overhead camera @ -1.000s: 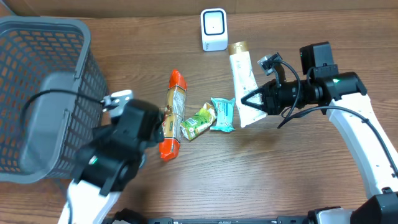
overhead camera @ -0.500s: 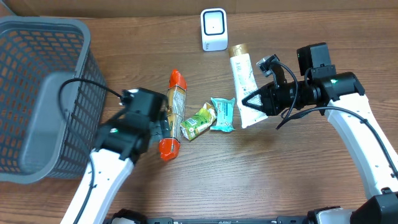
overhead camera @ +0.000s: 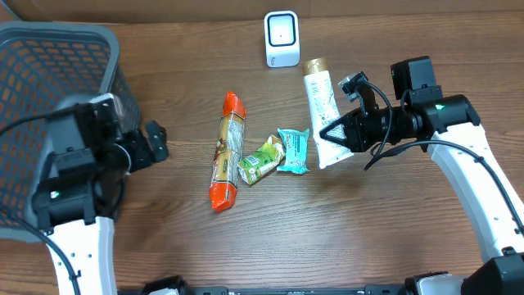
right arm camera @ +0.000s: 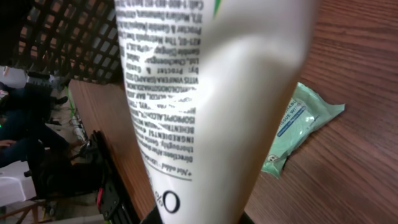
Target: Scan the item barcode
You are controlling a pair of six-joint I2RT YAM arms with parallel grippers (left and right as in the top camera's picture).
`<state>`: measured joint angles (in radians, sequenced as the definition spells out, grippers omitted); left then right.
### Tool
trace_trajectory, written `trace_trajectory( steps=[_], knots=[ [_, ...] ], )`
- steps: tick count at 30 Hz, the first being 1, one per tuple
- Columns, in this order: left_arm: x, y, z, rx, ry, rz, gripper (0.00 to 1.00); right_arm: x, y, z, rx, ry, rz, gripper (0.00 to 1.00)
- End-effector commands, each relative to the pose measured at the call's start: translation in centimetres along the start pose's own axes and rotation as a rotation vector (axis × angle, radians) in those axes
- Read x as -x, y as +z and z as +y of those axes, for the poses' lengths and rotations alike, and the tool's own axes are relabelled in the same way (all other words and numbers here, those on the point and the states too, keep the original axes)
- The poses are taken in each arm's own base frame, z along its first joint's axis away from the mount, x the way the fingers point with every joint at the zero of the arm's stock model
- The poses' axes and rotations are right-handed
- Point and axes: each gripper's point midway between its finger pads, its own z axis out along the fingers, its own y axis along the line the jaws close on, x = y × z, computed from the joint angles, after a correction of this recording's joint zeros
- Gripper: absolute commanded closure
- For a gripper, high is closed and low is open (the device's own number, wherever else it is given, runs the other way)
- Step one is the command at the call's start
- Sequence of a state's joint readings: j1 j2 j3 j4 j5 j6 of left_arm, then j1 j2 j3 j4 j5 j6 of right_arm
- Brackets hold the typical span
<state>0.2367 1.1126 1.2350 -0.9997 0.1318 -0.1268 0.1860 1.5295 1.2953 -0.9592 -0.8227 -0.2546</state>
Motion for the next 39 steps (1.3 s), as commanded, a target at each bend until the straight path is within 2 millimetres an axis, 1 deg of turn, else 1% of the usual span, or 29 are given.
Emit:
trace_trajectory(
  steps=[1, 15, 28, 39],
  knots=[
    [0.9, -0.9, -0.9, -0.048, 0.066, -0.035, 0.0, 1.5, -1.2, 1.9, 0.024, -0.068, -0.052, 0.96],
    [0.4, 1.1, -0.5, -0.039, 0.052, 0.033, 0.01, 1.4, -1.2, 1.9, 0.024, -0.068, -0.051, 0.96],
    [-0.5, 4.2, 0.0, -0.029, 0.035, 0.136, 0.0, 1.3, -1.2, 1.9, 0.025, -0.063, -0.047, 0.96],
    [-1.3, 6.3, 0.4, -0.022, 0.024, 0.207, 0.0, 1.3, -1.2, 1.9, 0.025, -0.063, -0.047, 0.96]
  ],
)
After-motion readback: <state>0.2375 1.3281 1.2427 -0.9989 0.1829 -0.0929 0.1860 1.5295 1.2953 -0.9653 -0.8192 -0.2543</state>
